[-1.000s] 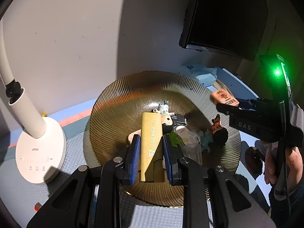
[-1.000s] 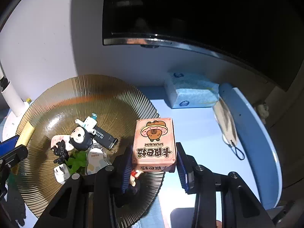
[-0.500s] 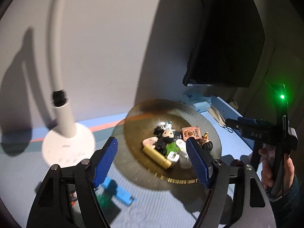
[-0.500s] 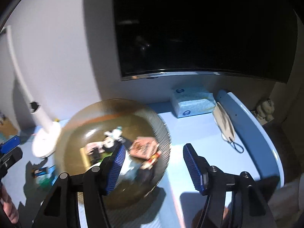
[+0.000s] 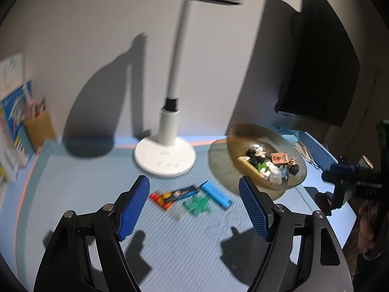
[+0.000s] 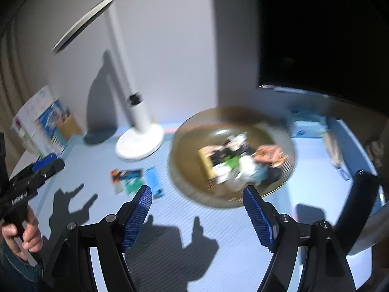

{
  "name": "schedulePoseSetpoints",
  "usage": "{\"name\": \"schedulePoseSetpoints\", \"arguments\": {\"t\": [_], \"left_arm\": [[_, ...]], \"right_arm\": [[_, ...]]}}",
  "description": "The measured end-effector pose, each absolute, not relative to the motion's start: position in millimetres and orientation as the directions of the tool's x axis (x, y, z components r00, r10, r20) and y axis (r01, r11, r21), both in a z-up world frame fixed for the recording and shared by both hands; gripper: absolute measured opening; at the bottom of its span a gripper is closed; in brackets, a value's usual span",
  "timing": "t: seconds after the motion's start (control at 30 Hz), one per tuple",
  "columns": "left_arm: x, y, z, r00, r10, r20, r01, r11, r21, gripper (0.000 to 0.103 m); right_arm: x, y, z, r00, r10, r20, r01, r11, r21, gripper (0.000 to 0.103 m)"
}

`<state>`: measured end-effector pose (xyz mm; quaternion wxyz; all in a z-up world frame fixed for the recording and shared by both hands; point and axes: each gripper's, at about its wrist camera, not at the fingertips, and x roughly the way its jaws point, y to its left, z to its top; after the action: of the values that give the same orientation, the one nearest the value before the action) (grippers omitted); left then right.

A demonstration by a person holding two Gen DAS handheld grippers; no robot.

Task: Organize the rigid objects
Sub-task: 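Move both tools back toward the lighters and blue box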

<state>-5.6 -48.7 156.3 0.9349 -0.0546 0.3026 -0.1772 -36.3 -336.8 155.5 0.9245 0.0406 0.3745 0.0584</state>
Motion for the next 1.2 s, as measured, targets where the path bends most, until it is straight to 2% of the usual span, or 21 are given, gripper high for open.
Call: {"name": "schedulePoseSetpoints", "arguments": {"t": [0.1, 0.33, 0.4, 0.53, 0.7, 0.77, 0.83, 1.2], "left_arm": [[-6.8, -23.4, 140.5, 0.742, -0.355, -0.569, 0.249, 0.934, -0.258, 0.075], [-6.2, 7.1, 85.2, 0.720, -0.279, -0.636, 0.130, 0.954, -0.271, 0.074], [-1.6, 7.7, 67.7, 0.704, -0.264, -0.659, 0.105, 0.957, -0.271, 0.074], [3.7, -2.7, 42.2, 0.699, -0.196, -0.688, 0.087, 0.978, -0.191, 0.074], [7.7, -13.0, 22.9, 0.674, -0.157, -0.722, 0.087, 0.987, -0.133, 0.074], [4.8, -14.2, 24.8, 0.695, -0.153, -0.702, 0.092, 0.988, -0.125, 0.075], [5.4, -16.4, 23.9, 0.692, -0.154, -0.706, 0.098, 0.988, -0.119, 0.074], [10.1, -21.4, 19.7, 0.664, -0.142, -0.734, 0.110, 0.990, -0.091, 0.075]], "right_arm": [[-36.3, -314.5, 139.6, 0.670, 0.189, -0.718, -0.107, 0.981, 0.159, 0.076], [-26.1, -274.2, 84.0, 0.555, 0.244, -0.795, -0.149, 0.970, 0.193, 0.076], [-22.3, -261.2, 67.8, 0.558, 0.189, -0.808, -0.151, 0.981, 0.125, 0.076], [-13.0, -242.9, 33.8, 0.578, 0.060, -0.814, -0.146, 0.989, -0.031, 0.076], [-3.9, -251.2, 2.9, 0.589, 0.084, -0.804, -0.136, 0.991, 0.003, 0.076], [-3.6, -255.9, 1.6, 0.595, 0.096, -0.798, -0.128, 0.992, 0.024, 0.076], [-6.1, -259.7, 6.1, 0.622, 0.101, -0.776, -0.127, 0.992, 0.028, 0.084], [-4.1, -256.9, 0.1, 0.593, 0.111, -0.798, -0.144, 0.989, 0.031, 0.086]]}}
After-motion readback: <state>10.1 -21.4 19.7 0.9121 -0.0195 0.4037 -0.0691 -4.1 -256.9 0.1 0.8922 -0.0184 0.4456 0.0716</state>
